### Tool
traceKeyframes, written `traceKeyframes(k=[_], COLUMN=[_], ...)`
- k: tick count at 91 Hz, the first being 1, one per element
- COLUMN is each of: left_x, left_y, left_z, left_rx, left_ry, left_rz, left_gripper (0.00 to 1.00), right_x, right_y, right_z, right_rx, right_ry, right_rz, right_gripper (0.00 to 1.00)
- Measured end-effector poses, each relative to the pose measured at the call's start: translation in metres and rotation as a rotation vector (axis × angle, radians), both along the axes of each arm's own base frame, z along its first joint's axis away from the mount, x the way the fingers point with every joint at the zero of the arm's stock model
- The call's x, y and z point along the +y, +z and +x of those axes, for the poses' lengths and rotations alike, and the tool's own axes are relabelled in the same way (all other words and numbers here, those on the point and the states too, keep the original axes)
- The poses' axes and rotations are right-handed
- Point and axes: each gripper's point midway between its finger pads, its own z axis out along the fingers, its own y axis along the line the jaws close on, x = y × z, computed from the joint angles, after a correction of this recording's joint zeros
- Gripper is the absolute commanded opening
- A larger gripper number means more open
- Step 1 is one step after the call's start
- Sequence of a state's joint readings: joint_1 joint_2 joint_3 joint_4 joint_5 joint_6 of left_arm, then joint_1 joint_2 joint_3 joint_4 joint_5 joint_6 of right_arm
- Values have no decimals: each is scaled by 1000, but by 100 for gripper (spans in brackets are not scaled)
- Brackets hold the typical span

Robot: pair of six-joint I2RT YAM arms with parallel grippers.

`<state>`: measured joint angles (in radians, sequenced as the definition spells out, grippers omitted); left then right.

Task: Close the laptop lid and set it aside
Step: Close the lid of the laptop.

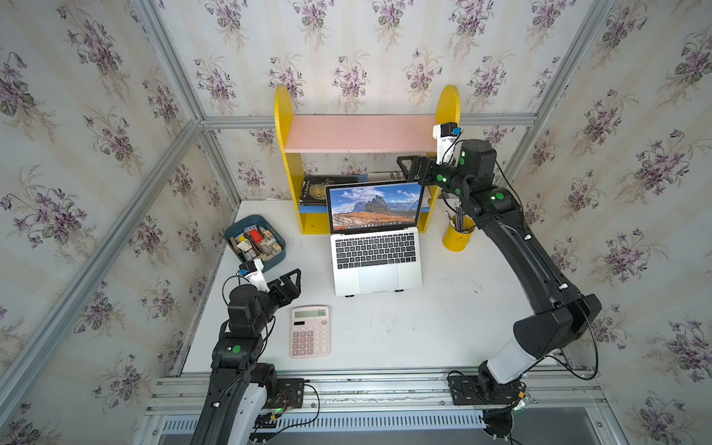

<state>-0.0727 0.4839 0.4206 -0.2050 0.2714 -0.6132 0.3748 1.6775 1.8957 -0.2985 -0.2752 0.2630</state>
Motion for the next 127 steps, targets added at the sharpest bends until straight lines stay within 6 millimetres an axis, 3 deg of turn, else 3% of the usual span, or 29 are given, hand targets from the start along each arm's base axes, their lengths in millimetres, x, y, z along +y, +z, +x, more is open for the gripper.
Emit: traceKeyframes(k=[15, 53, 102, 127], left_x=[-2, -3, 1, 2], left_y=[0, -2, 2, 2], left_z=[0, -1, -3, -3], left_rx=[2, 9, 0, 3], left_ry=[-13, -15, 4, 10], left_rz=[-5, -5, 6, 8], left_gripper=[90, 90, 91, 91], right_x=[12, 41, 47, 48], right_y=[4, -18, -56, -63], right_z=[12, 28, 32, 33], right_rx=[14, 120, 219, 215], right_ry=[27, 73, 61, 53], right_rz=[30, 76, 26, 1], right_gripper=[98, 93, 90, 90])
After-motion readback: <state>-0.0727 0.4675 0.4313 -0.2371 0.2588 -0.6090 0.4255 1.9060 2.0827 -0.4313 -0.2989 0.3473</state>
